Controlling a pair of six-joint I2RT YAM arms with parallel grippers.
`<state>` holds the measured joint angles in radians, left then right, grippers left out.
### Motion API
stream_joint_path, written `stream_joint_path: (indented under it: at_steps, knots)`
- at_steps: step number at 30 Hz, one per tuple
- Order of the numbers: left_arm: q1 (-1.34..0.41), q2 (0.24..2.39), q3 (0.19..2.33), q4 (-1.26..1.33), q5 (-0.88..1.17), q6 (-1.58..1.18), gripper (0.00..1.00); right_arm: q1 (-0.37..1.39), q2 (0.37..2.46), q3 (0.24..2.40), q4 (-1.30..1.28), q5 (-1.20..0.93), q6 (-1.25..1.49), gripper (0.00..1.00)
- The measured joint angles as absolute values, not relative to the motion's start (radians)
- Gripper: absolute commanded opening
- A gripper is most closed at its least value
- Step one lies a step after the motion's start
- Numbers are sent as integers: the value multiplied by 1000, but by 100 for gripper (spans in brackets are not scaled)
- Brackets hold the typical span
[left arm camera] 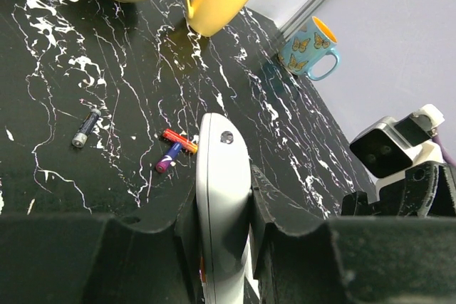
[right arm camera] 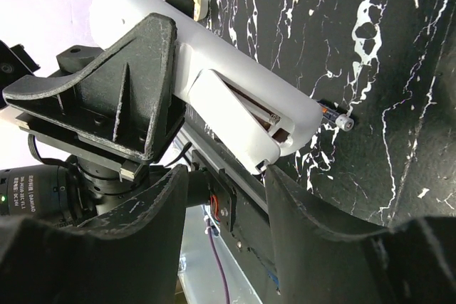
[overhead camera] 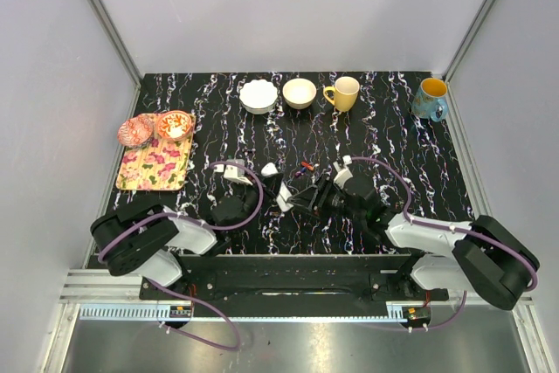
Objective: Load the batteries into the remote control
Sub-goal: Remove the battery cover from the remote control.
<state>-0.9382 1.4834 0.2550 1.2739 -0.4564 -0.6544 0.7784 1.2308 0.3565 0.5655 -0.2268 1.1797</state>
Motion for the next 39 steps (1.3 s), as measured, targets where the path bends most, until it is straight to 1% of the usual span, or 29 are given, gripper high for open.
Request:
stream_joint_path:
  at_steps: [15,29,39]
  knots:
    - [-940,1606,311,1273,-461,-652,0,738,1304,324,617,-227,1178,53]
    - [-940,1658,327,1273,-461,-651,0,715,1389,319,626,-229,1172,53]
    - [-934,1665,327,1273,-474,-646,0,707,1412,319,628,-229,1169,53]
